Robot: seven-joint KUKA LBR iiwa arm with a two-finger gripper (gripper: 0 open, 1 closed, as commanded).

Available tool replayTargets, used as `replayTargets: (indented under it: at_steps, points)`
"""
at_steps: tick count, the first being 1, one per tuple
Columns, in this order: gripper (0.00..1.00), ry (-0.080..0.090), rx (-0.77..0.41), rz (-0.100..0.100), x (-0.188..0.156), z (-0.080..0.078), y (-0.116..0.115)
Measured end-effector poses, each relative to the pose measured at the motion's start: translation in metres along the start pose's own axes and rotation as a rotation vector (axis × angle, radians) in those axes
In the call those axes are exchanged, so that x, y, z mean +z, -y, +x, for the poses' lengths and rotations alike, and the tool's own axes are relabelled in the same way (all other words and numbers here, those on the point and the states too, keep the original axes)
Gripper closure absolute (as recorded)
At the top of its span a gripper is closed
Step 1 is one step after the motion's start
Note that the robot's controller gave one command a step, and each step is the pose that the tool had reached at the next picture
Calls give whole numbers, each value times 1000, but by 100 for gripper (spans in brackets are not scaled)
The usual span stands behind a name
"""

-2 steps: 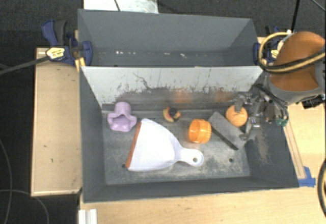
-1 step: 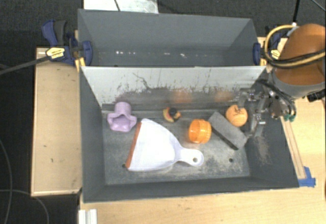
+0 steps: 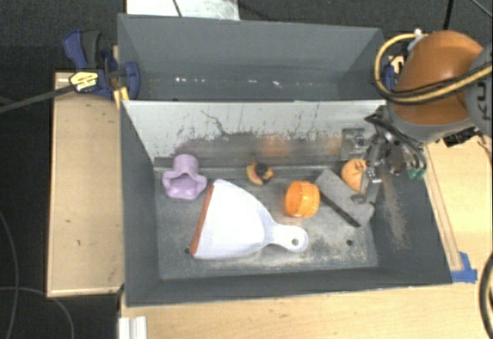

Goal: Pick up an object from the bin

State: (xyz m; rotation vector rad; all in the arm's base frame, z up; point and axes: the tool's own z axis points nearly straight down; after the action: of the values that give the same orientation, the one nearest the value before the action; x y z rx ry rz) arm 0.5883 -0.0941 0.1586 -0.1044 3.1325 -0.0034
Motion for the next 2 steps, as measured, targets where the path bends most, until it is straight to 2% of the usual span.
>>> replayTargets:
  at_steps: [1,2]
  points:
    - [0,-1,-18,-5,33,5,-26]
    - [0,-5,98,-2,61,0,-32]
